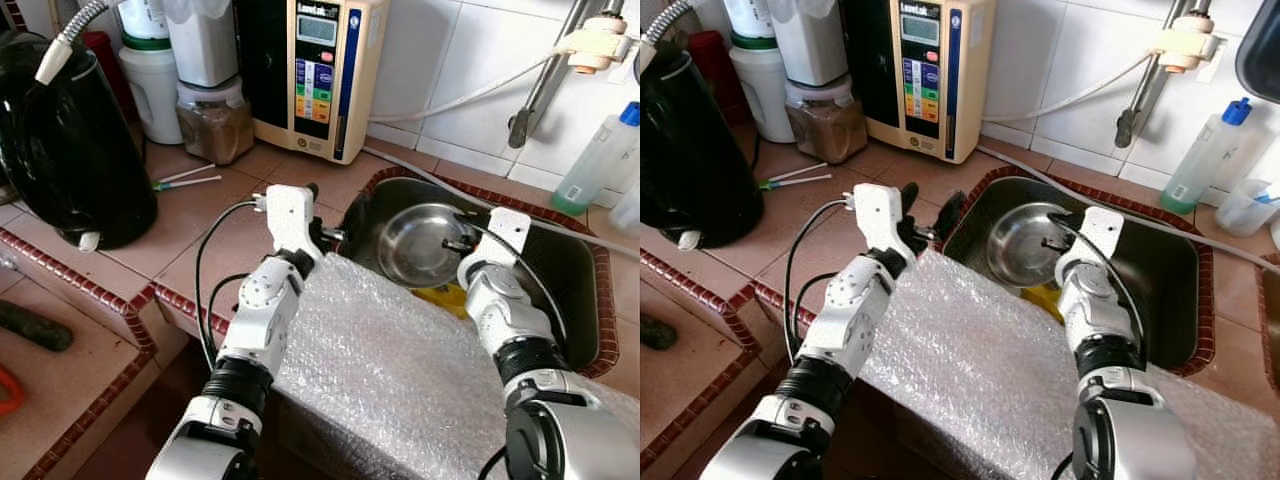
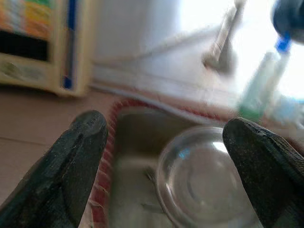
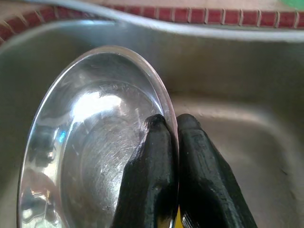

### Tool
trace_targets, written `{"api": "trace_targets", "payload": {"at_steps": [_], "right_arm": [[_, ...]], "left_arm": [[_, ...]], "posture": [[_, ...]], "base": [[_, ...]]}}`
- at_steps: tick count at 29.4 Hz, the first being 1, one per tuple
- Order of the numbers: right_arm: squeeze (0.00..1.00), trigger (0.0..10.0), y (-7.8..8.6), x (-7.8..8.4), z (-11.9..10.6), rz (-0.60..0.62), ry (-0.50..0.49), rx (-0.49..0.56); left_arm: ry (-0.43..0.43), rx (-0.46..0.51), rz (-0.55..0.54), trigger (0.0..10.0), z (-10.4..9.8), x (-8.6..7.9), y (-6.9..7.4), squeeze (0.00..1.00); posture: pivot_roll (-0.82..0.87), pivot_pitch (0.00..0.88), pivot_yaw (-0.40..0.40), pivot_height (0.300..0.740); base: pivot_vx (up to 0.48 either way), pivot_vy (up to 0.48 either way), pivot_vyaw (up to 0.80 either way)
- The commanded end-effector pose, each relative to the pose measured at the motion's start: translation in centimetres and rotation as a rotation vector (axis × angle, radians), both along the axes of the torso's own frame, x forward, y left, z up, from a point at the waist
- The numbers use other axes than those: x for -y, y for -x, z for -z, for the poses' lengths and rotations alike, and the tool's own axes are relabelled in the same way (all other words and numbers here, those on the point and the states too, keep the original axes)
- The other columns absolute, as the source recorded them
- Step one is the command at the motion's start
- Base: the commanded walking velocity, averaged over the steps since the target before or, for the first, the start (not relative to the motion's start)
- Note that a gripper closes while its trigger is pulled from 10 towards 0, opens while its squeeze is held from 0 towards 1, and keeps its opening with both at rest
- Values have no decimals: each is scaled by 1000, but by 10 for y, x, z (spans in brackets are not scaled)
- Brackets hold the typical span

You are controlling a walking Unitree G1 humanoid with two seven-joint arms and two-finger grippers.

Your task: Kitchen organization

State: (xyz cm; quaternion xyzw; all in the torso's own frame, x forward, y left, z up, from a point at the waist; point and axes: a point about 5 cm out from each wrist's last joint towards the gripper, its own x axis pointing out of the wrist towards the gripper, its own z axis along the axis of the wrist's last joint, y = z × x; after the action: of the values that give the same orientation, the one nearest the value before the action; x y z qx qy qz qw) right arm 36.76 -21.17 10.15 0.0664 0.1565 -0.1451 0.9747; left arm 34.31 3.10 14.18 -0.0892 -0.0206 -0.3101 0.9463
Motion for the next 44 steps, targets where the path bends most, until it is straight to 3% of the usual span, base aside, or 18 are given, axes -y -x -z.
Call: {"api": "trace_targets", "payload": {"at_steps": [1,12,13,14,16,18,19,39,44], "right_arm": [[0,0,2,5,3,18,20,-12],[0,0,9,9,18,42,33,-85],[0,941,10,10,18,42,42,-91],[0,5882,10,9,19,41,37,-98],[0,10000,11,9,21,43,33,-112],[0,10000,11,10,22,45,36,-115],[1000,10000,12,10,23,59,26,-120],[1000,10000,9,5,21,56,-65,-83],[1000,10000,0,-5,1,-59,80,40]], "left_arm": [[-52,-45,48,10000,10,4,4,1000],[-125,-95,100,10000,20,3,7,1000],[-142,-104,108,10000,22,3,8,1000],[-171,-119,117,10000,26,3,9,1000],[-193,-125,120,10000,28,2,9,1000],[-170,-124,122,10000,27,3,9,1000],[-178,-120,122,10000,27,3,9,1000],[-179,-139,117,10000,27,2,10,1000],[-213,-134,40,10000,28,-4,6,1000]], "posture": [[54,0,-33,740],[57,0,-37,740],[57,0,-37,740],[57,0,-36,740],[57,0,-36,740],[59,0,-36,740],[60,0,-36,740],[61,0,-38,740],[66,0,-39,740]], "base": [[0,0,0],[0,0,0],[0,0,0],[0,0,0],[0,0,0],[0,0,0],[0,0,0],[0,0,0],[0,0,0]]}}
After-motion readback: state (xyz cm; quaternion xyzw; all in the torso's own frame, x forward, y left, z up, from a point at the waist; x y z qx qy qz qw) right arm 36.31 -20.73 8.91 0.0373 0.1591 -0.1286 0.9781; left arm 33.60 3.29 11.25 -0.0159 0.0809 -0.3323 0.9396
